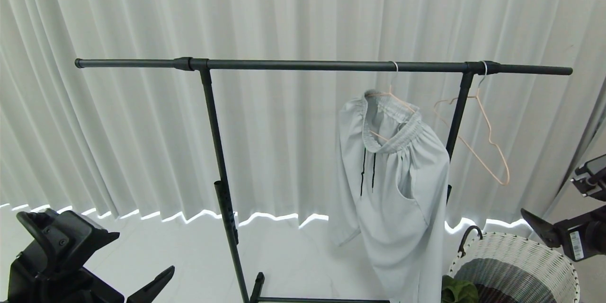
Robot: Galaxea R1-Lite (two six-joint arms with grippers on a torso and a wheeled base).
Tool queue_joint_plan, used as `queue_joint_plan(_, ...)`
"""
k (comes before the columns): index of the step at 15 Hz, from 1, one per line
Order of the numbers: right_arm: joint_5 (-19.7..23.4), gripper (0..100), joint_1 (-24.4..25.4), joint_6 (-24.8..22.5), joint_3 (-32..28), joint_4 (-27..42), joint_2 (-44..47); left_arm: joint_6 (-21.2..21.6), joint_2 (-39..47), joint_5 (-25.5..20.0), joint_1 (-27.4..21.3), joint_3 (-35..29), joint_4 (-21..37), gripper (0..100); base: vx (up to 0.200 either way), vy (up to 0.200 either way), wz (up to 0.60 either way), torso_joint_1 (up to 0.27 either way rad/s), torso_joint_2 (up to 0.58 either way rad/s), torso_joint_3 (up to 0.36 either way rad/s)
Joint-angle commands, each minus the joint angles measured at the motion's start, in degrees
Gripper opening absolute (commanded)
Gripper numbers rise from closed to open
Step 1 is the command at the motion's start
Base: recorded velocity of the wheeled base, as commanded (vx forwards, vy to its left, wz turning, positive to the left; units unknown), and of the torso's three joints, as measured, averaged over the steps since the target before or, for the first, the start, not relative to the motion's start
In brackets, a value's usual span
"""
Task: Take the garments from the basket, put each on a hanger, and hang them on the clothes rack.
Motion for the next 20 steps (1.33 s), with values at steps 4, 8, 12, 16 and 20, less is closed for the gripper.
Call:
queue_joint_plan(4,0.0,100,0.0,0.0,0.1,0.1,0.2,0.2,0.3,0.0,0.1,0.0,0.0,100,0.0,0.0,0.0,-0.207,0.5,0.287)
queue_joint_plan(8,0.0,100,0.0,0.0,0.1,0.2,0.4,0.3,0.6,0.1,0.1,0.1,0.0,100,0.0,0.0,0.0,-0.191,0.48,0.288)
queue_joint_plan(12,0.0,100,0.0,0.1,0.4,0.3,0.5,0.4,0.6,0.1,0.1,0.3,0.0,100,0.0,0.0,0.0,-0.17,0.47,0.292)
queue_joint_plan(16,0.0,100,-0.1,-1.5,4.7,-0.1,-0.3,0.5,0.4,0.1,0.0,0.4,0.0,100,0.0,0.0,0.0,-0.135,0.42,0.283)
queue_joint_plan(20,0.0,100,-1.0,-2.6,7.6,0.0,-0.3,0.7,-0.1,0.1,-0.3,2.5,0.1,100,0.0,-0.05,0.0,-0.024,0.09,0.071)
